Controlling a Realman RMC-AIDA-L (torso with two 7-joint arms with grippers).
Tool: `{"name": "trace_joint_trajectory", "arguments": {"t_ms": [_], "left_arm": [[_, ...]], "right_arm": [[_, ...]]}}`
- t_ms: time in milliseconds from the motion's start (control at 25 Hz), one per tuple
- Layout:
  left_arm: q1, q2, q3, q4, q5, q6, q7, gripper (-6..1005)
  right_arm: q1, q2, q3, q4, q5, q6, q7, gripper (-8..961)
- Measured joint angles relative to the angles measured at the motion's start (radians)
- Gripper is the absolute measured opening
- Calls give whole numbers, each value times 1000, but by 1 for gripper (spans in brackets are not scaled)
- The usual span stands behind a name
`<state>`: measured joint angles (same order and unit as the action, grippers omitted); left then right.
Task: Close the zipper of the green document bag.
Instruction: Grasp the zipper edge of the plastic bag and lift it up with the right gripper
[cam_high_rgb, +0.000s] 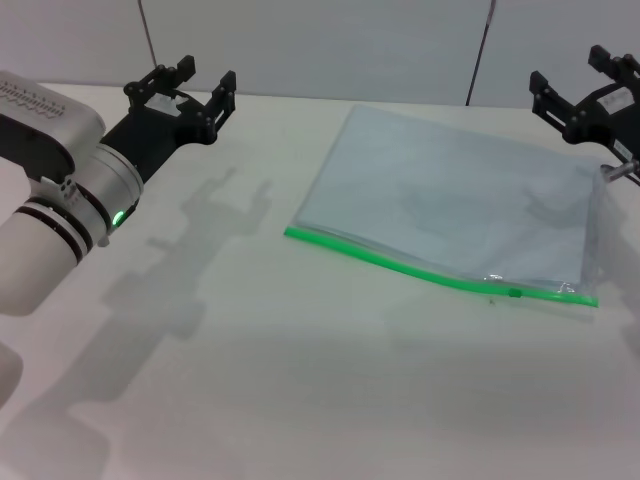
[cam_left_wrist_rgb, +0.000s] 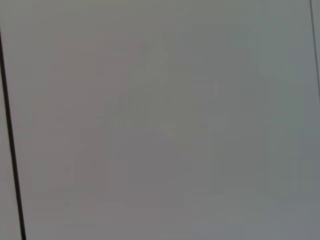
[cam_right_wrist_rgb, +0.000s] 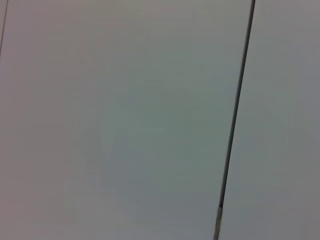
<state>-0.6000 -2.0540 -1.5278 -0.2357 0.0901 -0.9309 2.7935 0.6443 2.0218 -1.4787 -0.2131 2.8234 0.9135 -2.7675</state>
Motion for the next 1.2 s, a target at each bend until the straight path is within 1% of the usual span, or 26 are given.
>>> {"name": "trace_joint_trajectory", "arguments": {"t_ms": [240, 1040, 1200], "left_arm": [[10, 0, 0, 1, -20, -1, 0, 552], [12, 0, 0, 1, -21, 0, 0, 548], [17, 1, 0, 1, -21, 4, 0, 548]], "right_arm": [[-2, 1, 0, 0, -4, -1, 2, 818], [-4, 2, -5, 3, -7, -1, 15, 817], [-7, -2, -24, 0, -67, 5, 81, 816]]}}
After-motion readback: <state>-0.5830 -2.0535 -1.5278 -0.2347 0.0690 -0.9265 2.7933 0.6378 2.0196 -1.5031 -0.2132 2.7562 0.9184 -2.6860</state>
